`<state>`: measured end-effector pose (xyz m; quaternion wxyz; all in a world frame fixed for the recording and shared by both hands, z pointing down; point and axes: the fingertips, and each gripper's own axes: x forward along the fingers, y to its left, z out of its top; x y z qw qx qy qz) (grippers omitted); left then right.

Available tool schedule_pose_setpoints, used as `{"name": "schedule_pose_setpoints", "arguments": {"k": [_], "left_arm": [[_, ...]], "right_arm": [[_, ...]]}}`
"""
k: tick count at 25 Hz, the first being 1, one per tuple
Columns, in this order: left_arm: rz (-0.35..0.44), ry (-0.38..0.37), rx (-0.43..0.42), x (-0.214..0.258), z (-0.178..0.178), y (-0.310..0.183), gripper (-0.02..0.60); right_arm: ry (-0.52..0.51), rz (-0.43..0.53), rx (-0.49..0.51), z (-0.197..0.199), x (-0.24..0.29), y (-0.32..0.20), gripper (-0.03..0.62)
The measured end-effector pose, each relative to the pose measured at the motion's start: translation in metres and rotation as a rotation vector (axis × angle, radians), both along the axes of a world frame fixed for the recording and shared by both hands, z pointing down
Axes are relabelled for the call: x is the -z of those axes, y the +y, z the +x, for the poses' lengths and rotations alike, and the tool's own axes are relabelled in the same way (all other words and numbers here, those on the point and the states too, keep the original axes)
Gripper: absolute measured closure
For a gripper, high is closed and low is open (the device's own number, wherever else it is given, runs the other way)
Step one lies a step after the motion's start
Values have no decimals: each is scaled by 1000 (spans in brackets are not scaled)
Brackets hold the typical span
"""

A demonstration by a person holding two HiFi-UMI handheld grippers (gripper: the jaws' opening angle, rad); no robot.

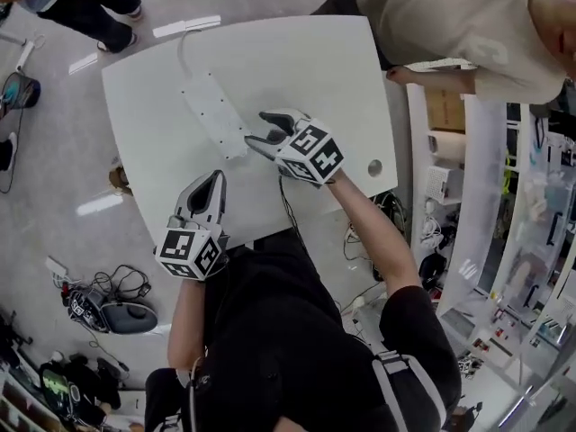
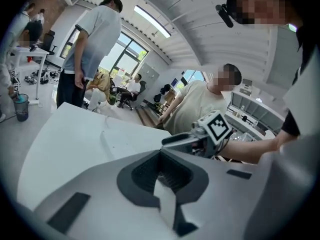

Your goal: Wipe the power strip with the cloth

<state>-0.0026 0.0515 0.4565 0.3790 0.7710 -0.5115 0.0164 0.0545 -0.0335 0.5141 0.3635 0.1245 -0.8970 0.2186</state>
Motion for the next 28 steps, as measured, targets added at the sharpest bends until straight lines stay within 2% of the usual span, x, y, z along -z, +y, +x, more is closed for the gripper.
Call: {"name": "schedule_pose_setpoints", "arguments": {"k": [1,3,5,9,15,17,18,21,23,26,28], "left_arm": [[-2,5,-15,1,8,1,545],[-7,14,-43,3,21,3,545],[-11,15,-74,5,36,5,545],[-16,-5,-127,10,58,11,545],[-30,-33,-123,9,79,21,545],[-34,-39,-108,8,77,25,545],[-34,-38,-100,8,76,27,545],[-32,-39,-79,10,79,31,545],[-24,-58,-65,15,85,33,545],[0,-83,-22,19,92,22,545],[15,-73,-16,25,94,21,545]], "right_arm": [[35,14,-14,32,5,6,350],[179,33,3,95,-10,24,334],[295,15,42,132,-39,44,318],[371,33,95,132,-70,51,303],[501,43,145,146,-108,46,318],[509,57,144,144,-109,45,428],[507,68,146,142,-108,44,461],[475,92,146,144,-95,43,482],[403,109,127,142,-70,37,484],[273,166,140,101,-33,-2,484],[246,212,146,60,-19,-25,484]]}}
